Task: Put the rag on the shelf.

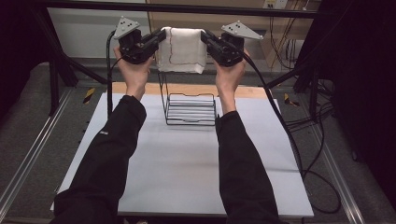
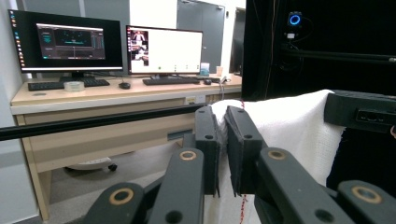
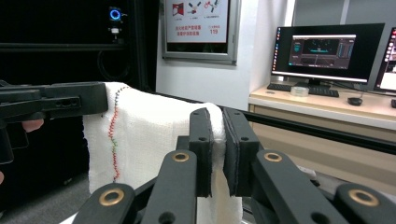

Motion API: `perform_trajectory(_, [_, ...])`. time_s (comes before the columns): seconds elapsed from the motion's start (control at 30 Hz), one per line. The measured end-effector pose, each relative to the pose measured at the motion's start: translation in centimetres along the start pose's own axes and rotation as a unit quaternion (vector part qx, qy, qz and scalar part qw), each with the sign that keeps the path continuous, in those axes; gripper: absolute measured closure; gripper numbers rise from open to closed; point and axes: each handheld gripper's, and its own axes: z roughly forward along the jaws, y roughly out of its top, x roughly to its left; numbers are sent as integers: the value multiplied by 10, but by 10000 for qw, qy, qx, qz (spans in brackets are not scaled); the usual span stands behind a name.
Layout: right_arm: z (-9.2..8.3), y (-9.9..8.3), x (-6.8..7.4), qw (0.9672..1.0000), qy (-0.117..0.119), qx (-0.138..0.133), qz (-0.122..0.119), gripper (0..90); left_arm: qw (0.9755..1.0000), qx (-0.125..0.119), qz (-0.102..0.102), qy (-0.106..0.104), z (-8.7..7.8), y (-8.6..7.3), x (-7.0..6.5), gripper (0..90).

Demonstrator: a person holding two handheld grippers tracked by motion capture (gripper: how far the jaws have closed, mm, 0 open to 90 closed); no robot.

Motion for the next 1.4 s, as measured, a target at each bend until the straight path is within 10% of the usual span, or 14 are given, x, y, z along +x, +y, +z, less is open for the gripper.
perform_trajectory(1.4, [-11, -39, -10, 9987, 33, 511, 71, 826, 9989, 448, 66, -156, 3, -42, -8, 833])
